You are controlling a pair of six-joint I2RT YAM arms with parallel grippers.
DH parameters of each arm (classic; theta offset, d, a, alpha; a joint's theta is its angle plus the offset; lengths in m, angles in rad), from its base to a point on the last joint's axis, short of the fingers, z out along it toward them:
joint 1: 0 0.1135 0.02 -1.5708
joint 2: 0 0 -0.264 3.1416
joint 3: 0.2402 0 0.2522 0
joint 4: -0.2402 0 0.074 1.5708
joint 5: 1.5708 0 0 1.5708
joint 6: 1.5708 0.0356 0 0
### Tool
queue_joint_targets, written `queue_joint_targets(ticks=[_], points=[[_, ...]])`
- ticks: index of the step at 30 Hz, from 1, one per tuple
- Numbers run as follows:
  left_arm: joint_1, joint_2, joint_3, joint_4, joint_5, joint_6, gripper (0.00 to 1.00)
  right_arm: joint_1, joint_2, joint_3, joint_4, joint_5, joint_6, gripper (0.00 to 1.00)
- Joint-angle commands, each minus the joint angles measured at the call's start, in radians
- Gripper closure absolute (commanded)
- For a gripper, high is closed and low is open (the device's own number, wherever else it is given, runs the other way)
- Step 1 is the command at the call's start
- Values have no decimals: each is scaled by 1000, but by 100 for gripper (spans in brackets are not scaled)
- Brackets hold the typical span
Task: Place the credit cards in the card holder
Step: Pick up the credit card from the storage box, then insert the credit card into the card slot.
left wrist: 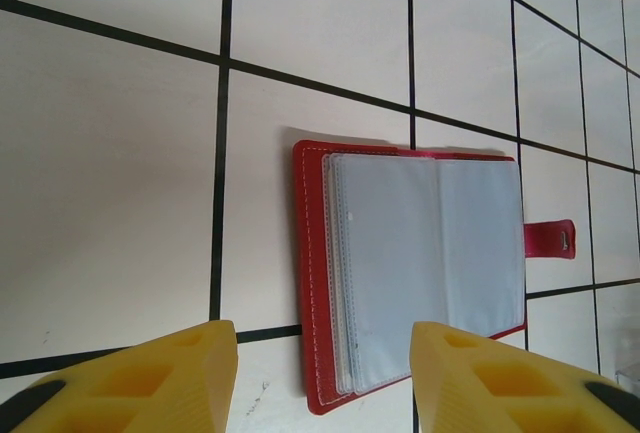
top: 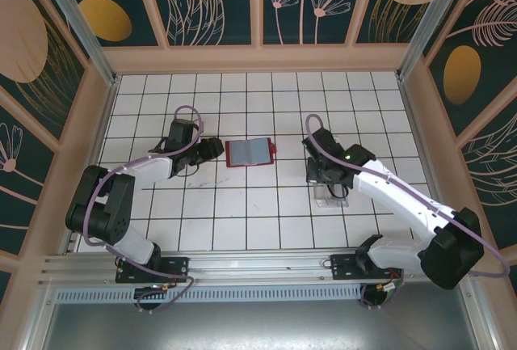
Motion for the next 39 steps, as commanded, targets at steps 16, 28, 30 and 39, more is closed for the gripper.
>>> queue_joint_targets(ticks=[16, 28, 30, 39], points=[[4, 65, 42, 39, 81, 9, 62, -181, 488, 128, 790, -802, -102, 100], [-3, 163, -2, 263, 153, -22, 71, -259, 726, 57, 1106, -1030, -17, 100], [-4, 173, -3, 256, 150, -20, 71, -261, 740, 63, 1089, -1038, -26, 100], [-17, 207, -13, 233, 99, -32, 70, -261, 799, 71, 1051, -1066, -43, 100]])
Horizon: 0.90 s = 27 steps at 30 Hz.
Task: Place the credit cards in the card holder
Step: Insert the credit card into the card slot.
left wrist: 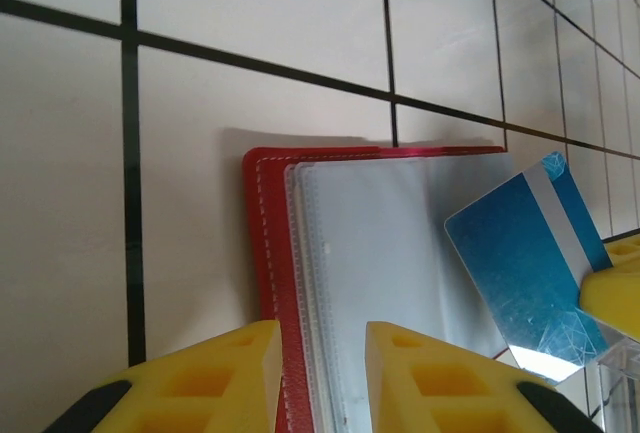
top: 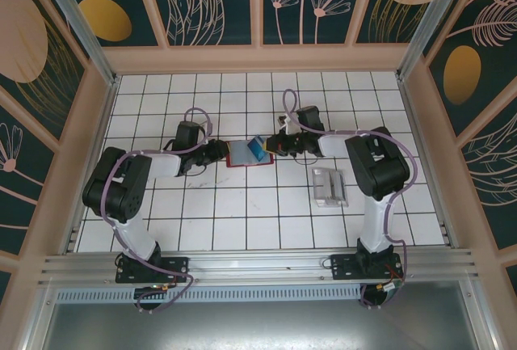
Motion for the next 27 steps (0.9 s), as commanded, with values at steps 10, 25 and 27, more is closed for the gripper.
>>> queue_joint_targets(ticks=[10, 25, 27], points=[[-29, 46, -13, 1, -47, -14, 76, 17, 75, 13, 27, -47, 15, 100], [-29, 43, -23, -27, -78, -21, 79, 54, 102, 7, 129, 8, 159, 95], [-28, 43, -25, -24, -78, -23, 79, 61, 102, -5, 166, 13, 197, 90]])
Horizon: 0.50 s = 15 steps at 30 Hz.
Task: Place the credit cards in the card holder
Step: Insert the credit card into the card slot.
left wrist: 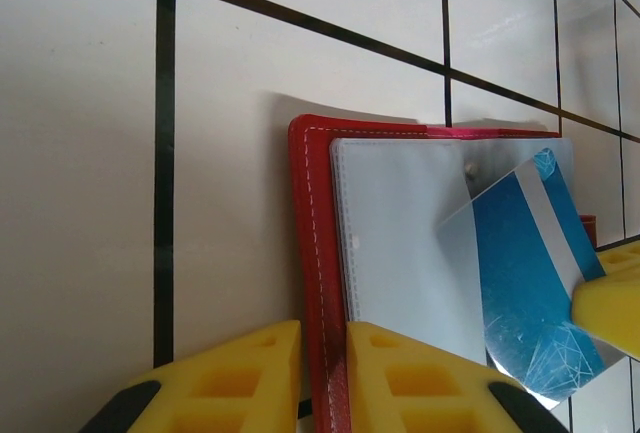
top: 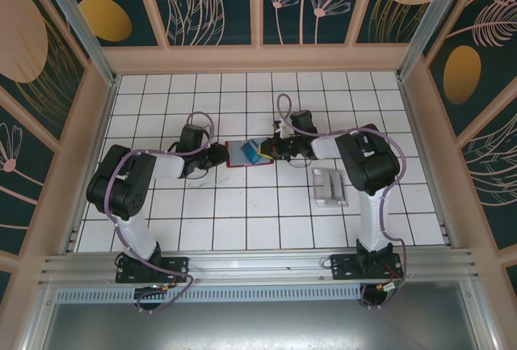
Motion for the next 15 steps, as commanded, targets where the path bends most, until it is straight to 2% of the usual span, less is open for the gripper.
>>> queue_joint_targets(ticks=[1, 3, 5, 8, 15], points=[[-6, 12, -18, -23, -22, -9, 79, 24, 20, -25, 82, 32, 81, 89], [-6, 12, -18, -24, -22, -8, 79, 32, 11, -36, 93, 69, 103, 88], [-5, 10, -19, -23, -22, -8, 79, 35, -1, -52, 98, 117, 122, 82], [-5, 8, -25, -21, -20, -9, 79, 38, -12, -71, 117, 147, 135, 81], [-5, 2, -32, -25, -16, -3, 79, 49, -56, -60, 4, 221, 56, 72]])
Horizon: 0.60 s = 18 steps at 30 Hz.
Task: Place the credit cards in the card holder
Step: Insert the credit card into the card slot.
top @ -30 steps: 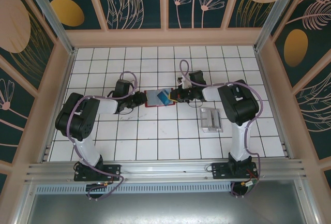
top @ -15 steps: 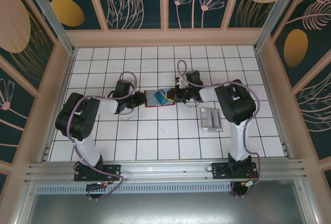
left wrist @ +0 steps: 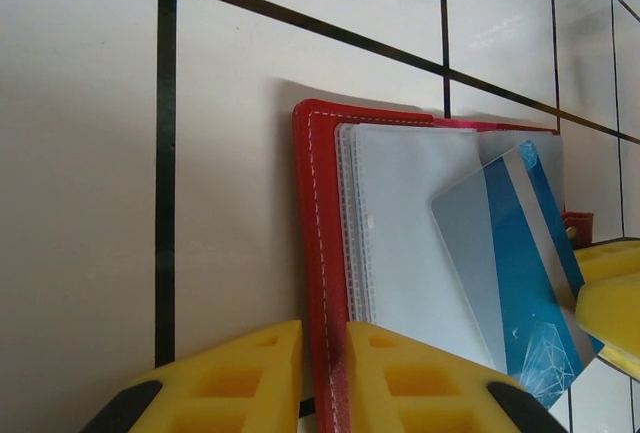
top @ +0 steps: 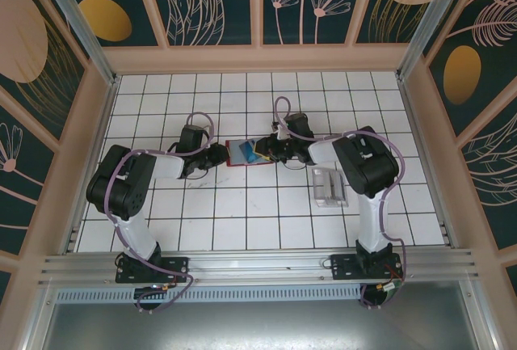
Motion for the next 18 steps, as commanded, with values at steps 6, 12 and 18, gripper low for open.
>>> queue_joint_targets(ticks=[6, 12, 18], points=[[-5, 7, -19, -33, -6, -2, 79, 7, -47, -9, -114, 103, -68, 78], [-5, 20, -12, -34, 4, 1, 79, 23, -40, -11, -69, 124, -40, 93], [-5, 29, -25, -13, 15, -16, 81, 29, -43, -52, 32, 182, 37, 100]])
